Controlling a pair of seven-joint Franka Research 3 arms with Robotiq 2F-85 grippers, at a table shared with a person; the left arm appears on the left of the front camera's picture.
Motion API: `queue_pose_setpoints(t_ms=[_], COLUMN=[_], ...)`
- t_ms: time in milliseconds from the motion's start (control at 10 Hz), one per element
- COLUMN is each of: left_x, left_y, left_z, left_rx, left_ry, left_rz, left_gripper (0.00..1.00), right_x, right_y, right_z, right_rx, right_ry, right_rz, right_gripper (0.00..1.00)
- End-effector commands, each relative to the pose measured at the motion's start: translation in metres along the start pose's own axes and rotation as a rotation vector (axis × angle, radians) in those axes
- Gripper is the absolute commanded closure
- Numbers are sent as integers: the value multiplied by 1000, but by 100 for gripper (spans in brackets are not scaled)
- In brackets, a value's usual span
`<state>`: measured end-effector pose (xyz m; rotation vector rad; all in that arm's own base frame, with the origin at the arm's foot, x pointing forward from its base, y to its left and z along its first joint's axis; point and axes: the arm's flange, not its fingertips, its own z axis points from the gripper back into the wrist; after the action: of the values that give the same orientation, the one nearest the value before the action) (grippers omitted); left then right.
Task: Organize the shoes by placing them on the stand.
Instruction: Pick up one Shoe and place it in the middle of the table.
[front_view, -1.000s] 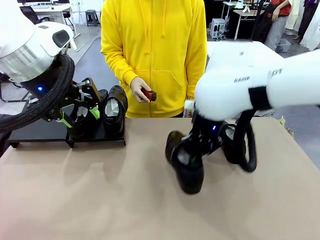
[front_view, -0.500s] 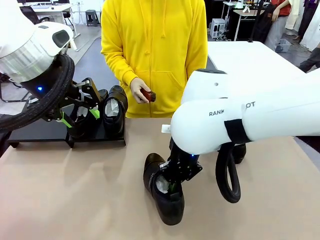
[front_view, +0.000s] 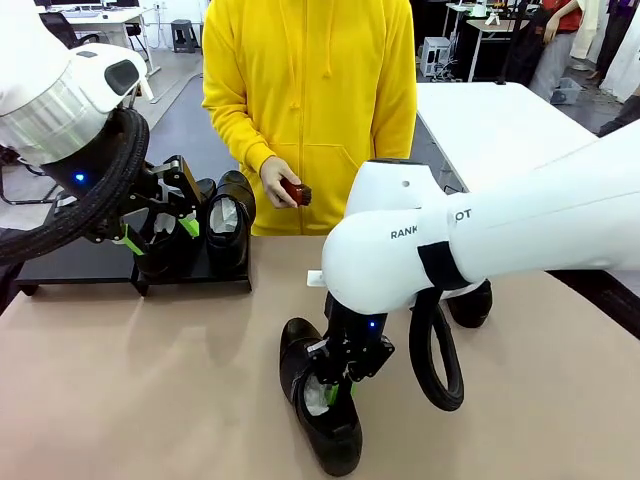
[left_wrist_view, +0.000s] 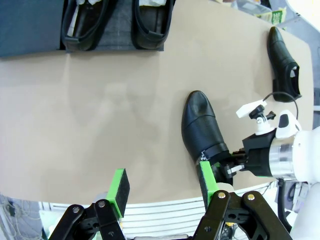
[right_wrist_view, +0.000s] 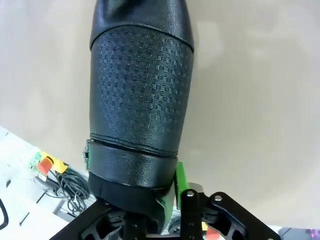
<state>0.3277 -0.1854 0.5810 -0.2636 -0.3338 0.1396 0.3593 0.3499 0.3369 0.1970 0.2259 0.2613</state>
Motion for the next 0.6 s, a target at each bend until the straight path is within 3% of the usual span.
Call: queue_pose_setpoints(t_ms=[0,100,500], left_x=[0,0,0], left_y=[0,0,0], left_z=[1,1,1], left_rx=[-11,-11,-11], left_ry=[-1,-1,-1], left_rz=[-3,-3,-3], left_gripper=[27,27,27], right_x=[1,-2,-24], right_y=[8,9,-2], right_z=[7,10,35], right_rx=[43,44,64], right_ry=[24,21,-24], right_rz=[27,35,57], right_gripper=[21,3,0])
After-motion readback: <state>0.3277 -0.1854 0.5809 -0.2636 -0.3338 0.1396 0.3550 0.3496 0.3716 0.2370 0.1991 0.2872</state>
